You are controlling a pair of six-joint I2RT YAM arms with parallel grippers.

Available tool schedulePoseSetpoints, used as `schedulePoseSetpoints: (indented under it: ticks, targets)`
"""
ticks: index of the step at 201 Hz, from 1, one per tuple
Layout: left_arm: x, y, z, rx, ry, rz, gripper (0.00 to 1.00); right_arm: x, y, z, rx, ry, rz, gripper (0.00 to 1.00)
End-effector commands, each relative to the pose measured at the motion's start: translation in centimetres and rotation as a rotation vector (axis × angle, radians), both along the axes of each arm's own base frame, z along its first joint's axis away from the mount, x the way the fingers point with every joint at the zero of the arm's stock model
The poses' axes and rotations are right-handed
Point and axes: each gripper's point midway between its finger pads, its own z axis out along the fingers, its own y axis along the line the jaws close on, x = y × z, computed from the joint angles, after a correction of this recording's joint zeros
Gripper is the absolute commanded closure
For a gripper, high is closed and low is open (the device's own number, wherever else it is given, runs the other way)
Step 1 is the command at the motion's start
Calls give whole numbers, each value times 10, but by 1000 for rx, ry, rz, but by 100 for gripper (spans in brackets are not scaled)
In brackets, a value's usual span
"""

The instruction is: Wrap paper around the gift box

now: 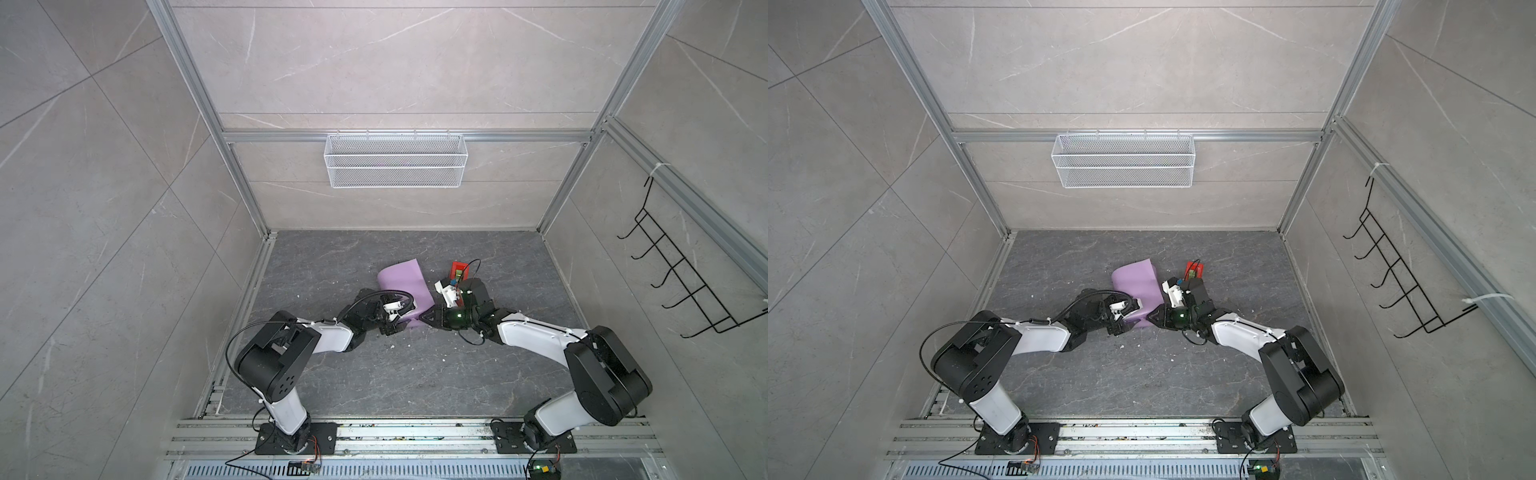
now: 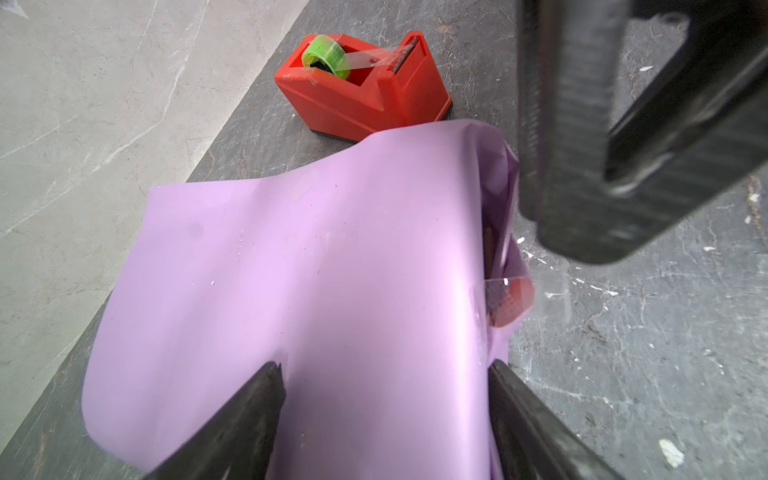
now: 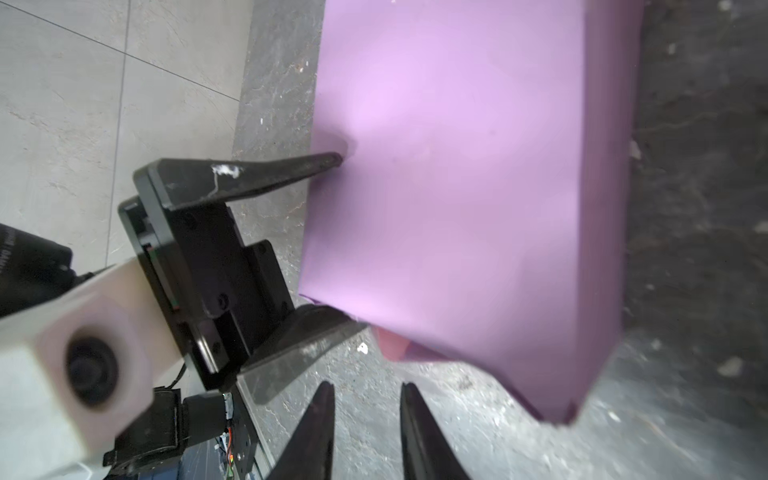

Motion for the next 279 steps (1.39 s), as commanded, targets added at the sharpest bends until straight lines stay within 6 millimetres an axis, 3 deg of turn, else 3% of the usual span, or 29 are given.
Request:
schedulePoseSetpoints:
  ticks: [1,31,84,141,184,231,279]
  targets:
    - [-2,2,-8,3,59,9,24,-11,-12,-8,-54,-4,3,70]
    - [-3,3,-9,4,62,9,26,-17,-14,-13,-48,-10,9,72]
    - [-3,3,-11,9,66,9,27,-22,8,11,0,-111,68,78]
    - [-4,3,-11,9,69,8,27,-8,29,18,38,-143,78,81]
    - [-3,3,-11,10,67,8,27,7,39,7,30,-133,81,82]
    - [-2,3,-10,10,64,9,27,10,34,-11,-32,-116,69,84]
    - [-3,2,-10,9,65,7,27,14,29,-17,-68,-129,60,86]
